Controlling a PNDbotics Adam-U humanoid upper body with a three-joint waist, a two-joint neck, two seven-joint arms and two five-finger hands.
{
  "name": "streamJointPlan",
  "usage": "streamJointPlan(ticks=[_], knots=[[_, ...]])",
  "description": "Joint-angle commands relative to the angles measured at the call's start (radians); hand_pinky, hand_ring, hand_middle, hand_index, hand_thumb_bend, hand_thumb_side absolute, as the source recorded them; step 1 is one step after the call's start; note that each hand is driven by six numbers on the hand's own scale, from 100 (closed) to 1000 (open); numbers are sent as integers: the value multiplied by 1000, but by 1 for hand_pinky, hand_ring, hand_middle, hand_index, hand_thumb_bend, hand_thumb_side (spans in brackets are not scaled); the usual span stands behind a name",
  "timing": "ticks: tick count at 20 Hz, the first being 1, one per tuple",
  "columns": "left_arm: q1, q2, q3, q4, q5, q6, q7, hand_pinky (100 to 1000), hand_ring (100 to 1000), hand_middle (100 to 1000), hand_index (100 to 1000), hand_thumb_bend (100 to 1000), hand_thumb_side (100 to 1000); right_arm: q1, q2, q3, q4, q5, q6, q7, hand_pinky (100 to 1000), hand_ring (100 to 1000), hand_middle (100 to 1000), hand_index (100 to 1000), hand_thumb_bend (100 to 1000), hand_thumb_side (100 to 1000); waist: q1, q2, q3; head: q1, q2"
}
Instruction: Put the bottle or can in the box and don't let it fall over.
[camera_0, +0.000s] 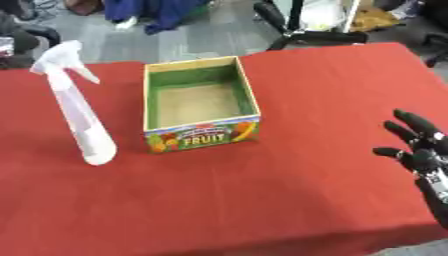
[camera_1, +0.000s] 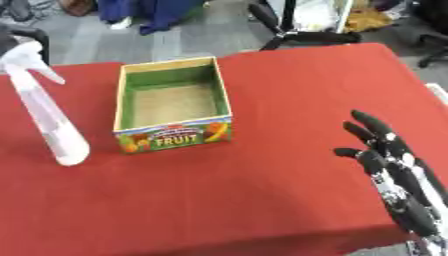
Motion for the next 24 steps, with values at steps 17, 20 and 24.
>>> streamJointPlan(ticks=[17, 20, 24], knots=[[-65, -57, 1, 84, -9, 14, -133, 766, 707, 623, 827, 480, 634, -5, -4, 4, -24, -17, -2, 12, 782, 1000, 1000, 972, 100, 546, -4, -2, -7, 102, -1], [-73, -67, -4, 95, -25, 10, -116, 779, 736, 636, 827, 485, 634, -6, -4, 4, -24, -17, -2, 13, 782, 1000, 1000, 972, 100, 547, -5, 0, -8, 101, -2], [-80, -82, -12, 104, -57, 9, -93, 810, 768, 658, 830, 477, 629, -6, -2, 5, -24, -18, -2, 15, 783, 1000, 1000, 972, 100, 547, -5, 2, -10, 99, -4]])
